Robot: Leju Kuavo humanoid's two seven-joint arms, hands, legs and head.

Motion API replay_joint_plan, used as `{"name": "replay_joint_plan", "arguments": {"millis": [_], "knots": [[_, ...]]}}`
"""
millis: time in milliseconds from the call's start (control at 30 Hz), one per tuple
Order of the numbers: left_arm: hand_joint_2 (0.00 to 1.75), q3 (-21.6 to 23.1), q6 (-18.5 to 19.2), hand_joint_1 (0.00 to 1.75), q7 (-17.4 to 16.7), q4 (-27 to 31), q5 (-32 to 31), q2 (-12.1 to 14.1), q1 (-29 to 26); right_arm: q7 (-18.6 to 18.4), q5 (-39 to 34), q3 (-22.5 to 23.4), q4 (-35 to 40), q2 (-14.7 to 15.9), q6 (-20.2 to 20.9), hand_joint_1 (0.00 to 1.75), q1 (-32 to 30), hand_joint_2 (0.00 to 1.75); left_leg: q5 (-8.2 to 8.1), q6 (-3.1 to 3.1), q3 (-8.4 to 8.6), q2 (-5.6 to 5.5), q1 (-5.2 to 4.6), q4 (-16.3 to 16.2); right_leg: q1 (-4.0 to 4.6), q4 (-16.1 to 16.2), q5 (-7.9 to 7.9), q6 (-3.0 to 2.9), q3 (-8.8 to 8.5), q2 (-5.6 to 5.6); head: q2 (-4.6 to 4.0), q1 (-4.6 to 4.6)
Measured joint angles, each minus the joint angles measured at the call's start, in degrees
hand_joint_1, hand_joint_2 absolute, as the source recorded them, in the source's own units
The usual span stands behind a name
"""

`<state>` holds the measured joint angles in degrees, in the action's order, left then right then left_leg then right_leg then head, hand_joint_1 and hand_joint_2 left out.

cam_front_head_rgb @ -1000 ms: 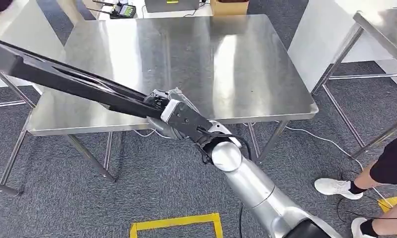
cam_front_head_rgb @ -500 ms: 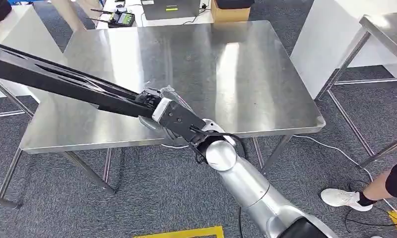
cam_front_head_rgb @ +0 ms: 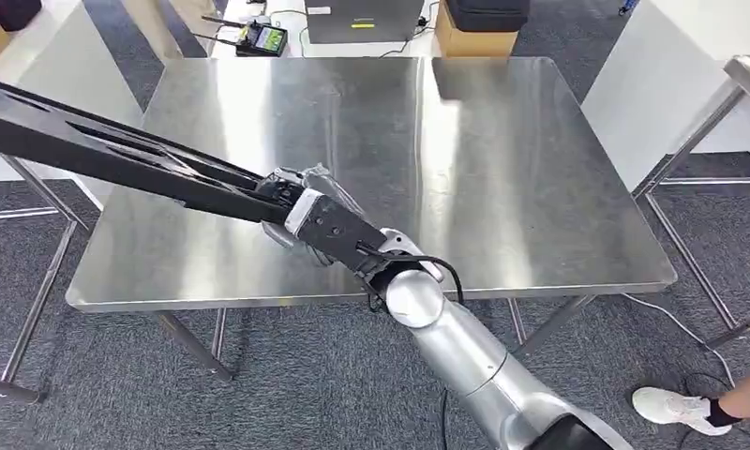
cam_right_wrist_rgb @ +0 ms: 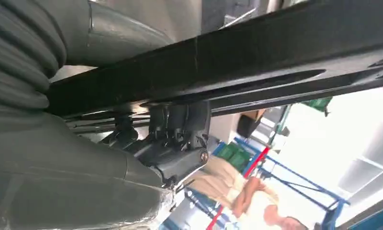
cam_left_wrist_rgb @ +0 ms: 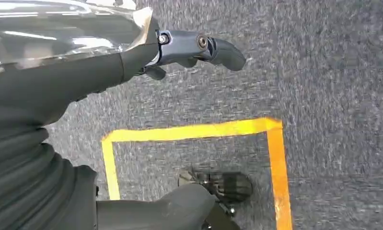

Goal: Take the parts from the cabinet and place them on the table.

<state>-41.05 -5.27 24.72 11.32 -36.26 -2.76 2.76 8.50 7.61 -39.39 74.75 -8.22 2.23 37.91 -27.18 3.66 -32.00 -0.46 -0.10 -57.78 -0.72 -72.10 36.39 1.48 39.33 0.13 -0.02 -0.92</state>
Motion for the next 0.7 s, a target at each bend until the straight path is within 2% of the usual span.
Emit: {"name": "replay_joint_plan", "arguments": {"millis": [33, 67, 100, 133, 167, 200, 233, 267, 300, 333, 367, 400, 433, 467, 500, 533, 567, 600, 633, 667, 700], "knots": [[1.75, 0.0, 0.42, 0.0, -0.55, 0.0, -0.37, 0.04, -0.04, -0.33, 1.56, 0.0, 0.02, 0.02, -0.65, 1.75, -0.34, 1.75, -0.71, 0.2, 1.0, -0.14, -0.51, 0.0, 0.42, 3.53, -2.04, 0.33, -0.33, 0.0, 0.0, 0.04], [1.75, 0.0, 0.51, 0.0, -0.7, 0.0, -0.44, 0.09, -0.08, -0.61, 2.67, -0.02, 0.07, 0.02, -1.11, 1.75, -0.58, 1.75, -1.39, 0.35, 1.91, -0.18, -0.91, 0.03, 1.14, 7.69, -5.16, 0.19, -1.03, 0.0, 0.0, 0.07], [1.75, 0.0, 0.59, 0.0, -0.68, 0.0, -0.42, 0.07, -0.08, -0.92, 3.63, -0.02, 0.07, 0.02, -1.55, 1.75, -0.81, 1.75, -2.09, 0.47, 2.57, -0.23, -1.19, 0.13, 1.8, 12.18, -9.61, -0.16, -1.55, -0.03, 0.0, 0.0], [1.75, -0.02, 0.61, 0.0, -0.42, -0.13, -0.39, -0.29, -0.01, -1.39, 4.88, -0.07, 0.04, 0.02, -1.85, 1.75, -1.16, 1.75, -2.71, 0.37, 3.36, -0.46, -1.51, -0.24, 2.17, 13.15, -12.28, -0.98, -1.48, 0.38, 0.0, -0.49], [1.75, -0.18, 0.61, 0.0, 0.09, 0.0, -0.39, -0.17, 0.05, -1.9, 6.23, -0.09, 0.07, -0.07, -2.23, 1.75, -1.22, 1.75, -3.29, -0.09, 3.33, -0.81, -1.39, 0.06, 2.17, 13.58, -11.69, -1.88, -2.04, 0.48, 0.0, -0.39], [1.75, -0.42, 0.61, 0.0, 0.54, 0.07, -0.44, -0.19, 0.27, -2.54, 8.24, -0.04, 0.09, -0.39, -2.49, 1.75, -1.3, 1.75, -3.55, -0.33, 3.94, -0.71, -1.29, 0.07, 2.33, 14.24, -12.54, -2.17, -3.27, 0.57, 0.0, -0.35], [1.75, -0.55, 0.64, 0.0, 0.87, 0.07, -0.59, -0.22, 0.22, -2.84, 10.56, -0.07, 0.07, -0.76, -2.73, 1.75, -1.37, 1.75, -3.14, -0.39, 4.34, -0.61, -1.18, -0.56, 2.0, 14.75, -12.52, -2.81, -3.04, 0.6, 0.0, -0.42], [1.75, -0.59, 0.61, 0.0, 0.96, 0.07, -0.96, -0.2, 0.35, -3.04, 12.44, -0.09, 0.07, -1.23, -2.97, 1.75, -1.37, 1.75, -3.18, -0.48, 4.65, -0.54, -1.08, -0.75, 1.28, 15.47, -12.65, -3.08, -4.81, 0.72, 0.02, -0.35], [1.75, -0.64, 0.61, 0.0, 0.98, 0.09, -1.09, -0.06, 0.36, -3.48, 14.65, -0.11, -0.07, -1.64, -3.36, 1.75, -1.35, 1.75, -3.5, -0.7, 3.79, -0.51, -0.79, -2.42, 0.86, 16.43, -12.76, -3.15, -6.16, 0.49, 0.0, -0.09], [1.75, -0.79, 0.64, 0.0, 0.98, 0.09, -1.25, -0.26, 0.45, -3.69, 17.32, -0.11, -0.41, -2.1, -4.08, 1.75, -1.1, 1.75, -3.62, -1.2, 1.88, -0.41, -0.81, -6.13, 0.67, 17.14, -12.74, -3.2, -7.03, 0.45, 0.0, -0.31], [1.75, -0.83, 0.55, 0.0, 0.98, 0.09, -1.31, -0.42, 0.53, -3.91, 19.5, -0.09, -1.03, -2.41, -5.01, 1.75, -0.77, 1.75, -4.5, -1.82, -0.97, -0.4, -0.46, -10.79, 0.41, 17.6, -12.71, -3.22, -7.58, 0.44, 0.0, -0.24], [1.75, -0.88, 0.15, 0.0, 0.89, 0.09, -1.38, -0.5, 0.48, -4.33, 21.86, -0.04, -1.88, -2.71, -6.03, 1.75, -0.59, 1.75, -6.12, -2.49, -3.81, -0.38, 0.1, -14.6, 0.13, 17.98, -12.61, -3.32, -8.13, 0.45, 0.0, -0.28], [1.75, -0.96, -0.45, 0.0, 0.61, 0.09, -1.38, -0.52, 0.4, -5.11, 25.22, 0.09, -3.36, -3.04, -7.7, 1.75, -0.44, 1.75, -8.55, -3.29, -6.41, -0.35, 0.74, -17.2, -0.15, 18.27, -12.44, -3.38, -8.6, 0.5, 0.0, -0.24], [1.75, -1.16, -0.76, 0.0, 0.39, 0.09, -1.38, -0.52, 0.41, -6.0, 28.36, 0.46, -4.77, -3.1, -9.38, 1.75, -0.27, 1.75, -10.12, -3.9, -8.18, -0.3, 1.27, -18.04, -0.52, 18.3, -12.11, -3.01, -8.94, 0.56, 0.0, -0.28], [1.75, -1.51, -0.87, 0.0, 0.19, 0.09, -1.38, -0.52, 0.42, -7.06, 33.14, 0.89, -6.57, -3.06, -11.61, 1.75, 0.08, 1.75, -10.16, -4.56, -9.21, -0.08, 1.94, -17.0, -1.12, 18.27, -11.59, -2.35, -9.41, 0.67, 0.0, -0.31], [1.75, -1.84, -1.0, 0.0, -0.09, 0.09, -1.38, -0.52, 0.41, -8.54, 38.02, 1.26, -8.62, -2.97, -14.41, 1.75, 0.56, 1.75, -8.09, -5.21, -9.06, 0.23, 2.63, -14.11, -1.64, 18.26, -11.07, -1.78, -10.05, 0.73, 0.0, -0.31], [1.75, -2.12, -1.05, 0.0, -0.22, 0.09, -1.38, -0.52, 0.4, -9.76, 42.18, 1.81, -10.72, -2.76, -16.36, 1.75, 1.12, 1.75, -4.54, -5.93, -8.31, 0.42, 3.28, -10.44, -2.11, 18.17, -10.55, -1.23, -10.6, 0.73, 0.0, -0.31], [1.75, -2.41, -1.05, 0.0, -0.22, 0.09, -1.38, -0.59, 0.39, -11.11, 46.06, 2.56, -12.97, -2.47, -18.08, 1.75, 1.86, 1.75, 0.31, -6.82, -7.22, 0.56, 4.04, -5.84, -2.41, 17.81, -9.9, -0.5, -10.98, 0.73, 0.0, -0.31], [1.75, -2.45, -1.05, 0.0, -0.22, 0.07, -1.38, -0.61, 0.23, -12.6, 49.39, 2.95, -15.27, -2.27, -19.5, 1.75, 2.5, 1.75, 3.45, -7.33, -7.16, 0.69, 4.76, -1.97, -1.94, 16.96, -9.19, 0.35, -10.84, 0.77, 0.0, -0.72], [1.75, -2.75, -0.98, 0.0, -0.22, -0.09, -1.38, -1.27, 0.37, -14.13, 52.31, 4.71, -18.02, -0.77, -21.08, 1.75, 3.03, 1.75, -0.61, -7.24, -7.37, 2.13, 4.96, -1.08, -2.1, 15.46, -8.16, 0.73, -10.33, 0.76, 0.02, -1.33], [1.75, -2.98, -0.96, 0.0, -0.29, 0.02, -1.38, -1.18, 0.54, -15.04, 54.34, 5.82, -20.1, 0.03, -22.56, 1.75, 3.49, 1.75, -0.06, -6.98, -7.28, 2.26, 4.57, -2.39, -1.57, 15.41, -7.57, 1.49, -9.3, 0.46, 0.02, -1.11]]}}
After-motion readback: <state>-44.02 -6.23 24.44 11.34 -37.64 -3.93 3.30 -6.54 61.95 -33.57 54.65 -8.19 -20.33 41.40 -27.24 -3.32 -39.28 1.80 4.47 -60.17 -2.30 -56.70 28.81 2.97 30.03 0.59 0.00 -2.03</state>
